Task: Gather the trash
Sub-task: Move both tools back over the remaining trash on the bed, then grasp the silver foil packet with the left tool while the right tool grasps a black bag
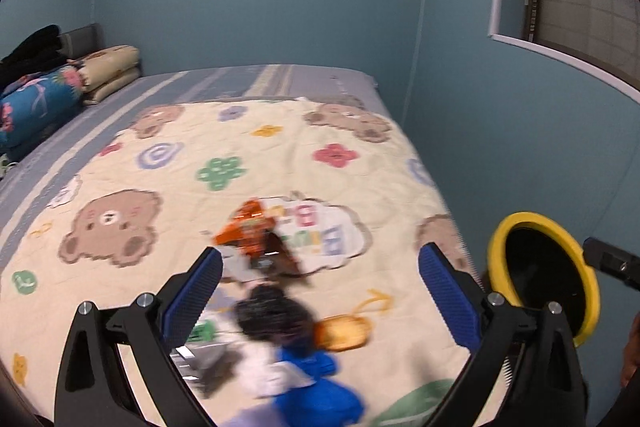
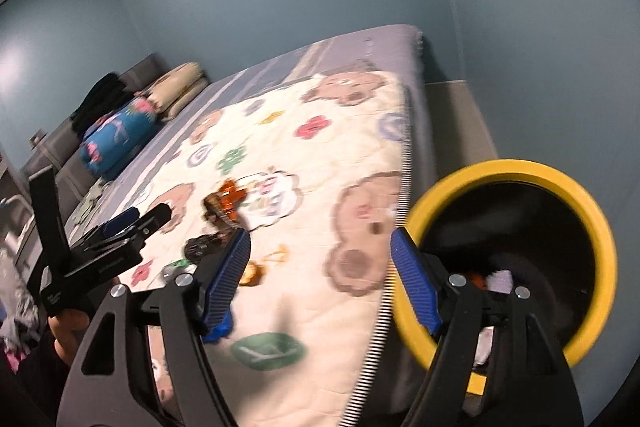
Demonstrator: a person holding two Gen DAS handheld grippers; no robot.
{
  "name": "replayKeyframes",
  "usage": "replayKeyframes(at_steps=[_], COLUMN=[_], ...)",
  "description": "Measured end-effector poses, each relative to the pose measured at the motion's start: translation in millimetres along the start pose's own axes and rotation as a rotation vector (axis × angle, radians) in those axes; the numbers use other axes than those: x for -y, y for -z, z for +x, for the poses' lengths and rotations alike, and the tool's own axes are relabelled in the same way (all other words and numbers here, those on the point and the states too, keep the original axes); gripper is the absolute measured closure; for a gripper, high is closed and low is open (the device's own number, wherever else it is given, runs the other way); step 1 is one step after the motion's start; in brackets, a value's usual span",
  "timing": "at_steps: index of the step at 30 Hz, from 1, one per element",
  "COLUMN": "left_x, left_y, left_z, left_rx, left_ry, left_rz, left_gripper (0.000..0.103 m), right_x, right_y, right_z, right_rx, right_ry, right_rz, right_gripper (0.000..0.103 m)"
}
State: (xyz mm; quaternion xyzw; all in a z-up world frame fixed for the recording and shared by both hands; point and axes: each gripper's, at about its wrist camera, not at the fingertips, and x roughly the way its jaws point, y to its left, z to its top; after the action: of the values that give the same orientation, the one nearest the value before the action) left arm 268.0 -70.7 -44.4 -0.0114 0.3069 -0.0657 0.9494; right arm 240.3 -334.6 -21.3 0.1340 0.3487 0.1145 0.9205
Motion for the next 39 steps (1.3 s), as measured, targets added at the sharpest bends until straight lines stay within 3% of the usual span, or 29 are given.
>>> replayKeyframes(at_steps=[10, 25, 34, 39], left_x=[-66, -108, -122, -124], left_y=[28, 71, 88, 90], left_z=[-12, 22, 59, 63], left_rx=[-0.045, -0.174, -0.263, -0.265], left_ry=[-0.111, -0.138, -0.125, -0.100], left_rz=[0.006, -0.039, -0.116, -0.137], left_gripper=[0.008, 0.008, 0.008, 0.008], right_x=[-65, -124, -138, -145], right_y=[4, 16, 31, 31], right_z=[39, 109, 168, 188], right_rx=[-0.088, -0.208, -0.302, -0.320], right_ry=[-0.075, -0.213, -0.187, -0.213], right_rz=[-0.089, -0.210, -0.266, -0.279], right_gripper=[0.033, 0.032, 0.033, 0.033])
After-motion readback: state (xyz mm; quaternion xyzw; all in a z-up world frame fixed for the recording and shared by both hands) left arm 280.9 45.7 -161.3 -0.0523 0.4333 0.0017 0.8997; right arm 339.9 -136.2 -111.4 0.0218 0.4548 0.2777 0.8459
